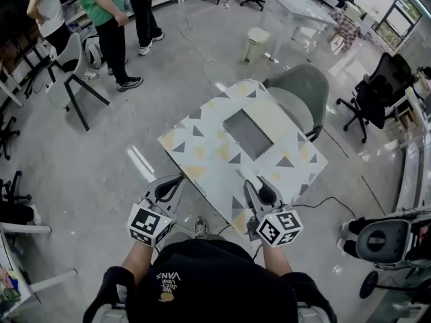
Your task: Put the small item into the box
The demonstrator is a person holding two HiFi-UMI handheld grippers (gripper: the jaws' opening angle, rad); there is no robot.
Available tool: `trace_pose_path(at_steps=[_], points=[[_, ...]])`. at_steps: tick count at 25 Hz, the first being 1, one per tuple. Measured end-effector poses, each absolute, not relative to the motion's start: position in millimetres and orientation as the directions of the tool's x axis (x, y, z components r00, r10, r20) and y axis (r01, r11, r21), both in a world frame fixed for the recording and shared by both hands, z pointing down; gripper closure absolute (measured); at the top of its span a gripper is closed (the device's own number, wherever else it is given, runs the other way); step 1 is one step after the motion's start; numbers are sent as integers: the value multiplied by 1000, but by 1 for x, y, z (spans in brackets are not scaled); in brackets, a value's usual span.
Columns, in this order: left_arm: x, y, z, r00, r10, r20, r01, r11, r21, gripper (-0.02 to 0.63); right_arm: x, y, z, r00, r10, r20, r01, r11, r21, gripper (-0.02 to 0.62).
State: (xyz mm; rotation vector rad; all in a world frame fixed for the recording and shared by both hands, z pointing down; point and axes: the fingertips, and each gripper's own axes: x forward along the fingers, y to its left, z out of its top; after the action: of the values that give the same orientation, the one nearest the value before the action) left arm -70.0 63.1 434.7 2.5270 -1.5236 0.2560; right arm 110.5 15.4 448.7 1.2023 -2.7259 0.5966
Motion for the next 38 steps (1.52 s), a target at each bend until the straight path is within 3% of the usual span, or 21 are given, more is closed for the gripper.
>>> trace_pose_path(at_steps=[12, 28, 38], points=[[-85, 0, 443, 494, -826, 272, -867, -493, 75, 600, 107, -44, 466, -636, -716, 288, -769, 556, -317, 469], [-147, -112, 443, 735, -612, 293, -656, -750, 80, 600, 60, -111, 475, -336, -887, 318, -925, 246, -291, 469], [-159, -144, 451, 821, -493, 289, -536, -839, 91, 600, 55, -140, 484, -220, -914, 341, -967, 157, -203, 469]])
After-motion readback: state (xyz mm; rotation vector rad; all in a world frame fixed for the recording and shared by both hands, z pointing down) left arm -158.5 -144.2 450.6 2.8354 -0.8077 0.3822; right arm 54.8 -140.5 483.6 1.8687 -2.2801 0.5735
